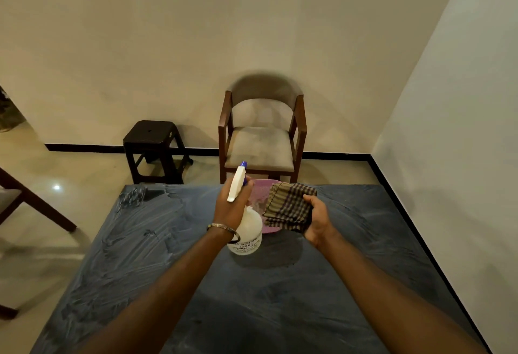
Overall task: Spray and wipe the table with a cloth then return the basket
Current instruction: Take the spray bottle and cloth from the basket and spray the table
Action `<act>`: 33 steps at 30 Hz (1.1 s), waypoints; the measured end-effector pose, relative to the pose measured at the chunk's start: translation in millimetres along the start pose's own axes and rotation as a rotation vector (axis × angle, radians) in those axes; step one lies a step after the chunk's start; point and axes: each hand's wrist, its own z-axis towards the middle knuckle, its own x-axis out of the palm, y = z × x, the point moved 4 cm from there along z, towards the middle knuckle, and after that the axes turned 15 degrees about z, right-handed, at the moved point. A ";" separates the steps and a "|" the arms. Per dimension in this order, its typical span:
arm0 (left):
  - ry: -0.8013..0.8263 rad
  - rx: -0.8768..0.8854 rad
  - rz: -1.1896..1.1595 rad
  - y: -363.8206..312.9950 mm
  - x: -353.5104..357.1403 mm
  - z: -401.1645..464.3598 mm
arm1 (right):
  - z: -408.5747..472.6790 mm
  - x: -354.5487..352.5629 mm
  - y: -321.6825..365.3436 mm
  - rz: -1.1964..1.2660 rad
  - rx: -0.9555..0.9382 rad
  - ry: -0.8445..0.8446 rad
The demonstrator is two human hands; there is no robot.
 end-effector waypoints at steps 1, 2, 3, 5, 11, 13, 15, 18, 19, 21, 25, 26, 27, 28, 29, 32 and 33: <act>0.002 0.014 0.005 -0.8 0.6 13.7 | 7.0 2.2 0.9 0.006 -0.011 -0.014; 0.008 0.027 0.014 -1.0 1.7 27.5 | 12.6 4.5 2.6 0.014 -0.027 -0.027; 0.016 0.038 0.018 -1.0 3.7 39.1 | 17.1 5.1 4.2 0.020 -0.040 -0.036; 0.028 0.040 -0.007 -1.0 9.2 62.7 | 30.7 4.5 6.1 0.024 -0.054 -0.071; 0.048 0.070 -0.082 3.4 39.8 116.2 | 56.6 -9.1 10.7 0.072 -0.075 -0.137; 0.061 0.060 -0.089 9.8 53.7 126.4 | 63.2 -13.1 12.3 0.083 -0.077 -0.149; 0.077 0.043 -0.071 20.5 70.4 134.5 | 71.4 -16.5 13.4 0.095 -0.075 -0.161; 0.104 0.041 -0.042 38.9 94.0 140.3 | 83.9 -22.3 13.6 0.121 -0.072 -0.163; 0.114 0.035 -0.034 45.9 101.3 140.7 | 88.2 -24.2 13.3 0.133 -0.067 -0.159; 0.121 0.023 0.004 59.7 111.8 139.9 | 94.0 -26.3 12.4 0.157 -0.053 -0.146; 0.137 0.023 0.056 86.1 119.1 132.7 | 102.8 -30.9 7.6 0.180 -0.011 -0.137; 0.141 0.023 0.068 92.3 119.7 130.7 | 105.0 -32.1 5.3 0.185 -0.001 -0.138; 0.147 0.021 0.087 98.2 119.6 128.6 | 106.8 -32.9 2.8 0.190 0.008 -0.139; 0.153 0.020 0.111 103.2 119.4 126.8 | 108.2 -33.6 0.7 0.194 0.016 -0.140; 0.158 0.019 0.133 108.2 118.9 125.2 | 109.2 -33.6 -1.1 0.199 0.022 -0.138; 0.163 0.035 0.175 119.1 115.6 121.8 | 112.0 -32.6 -4.9 0.201 0.029 -0.130; 0.164 0.040 0.183 121.5 114.3 121.3 | 112.7 -32.4 -6.3 0.196 0.032 -0.132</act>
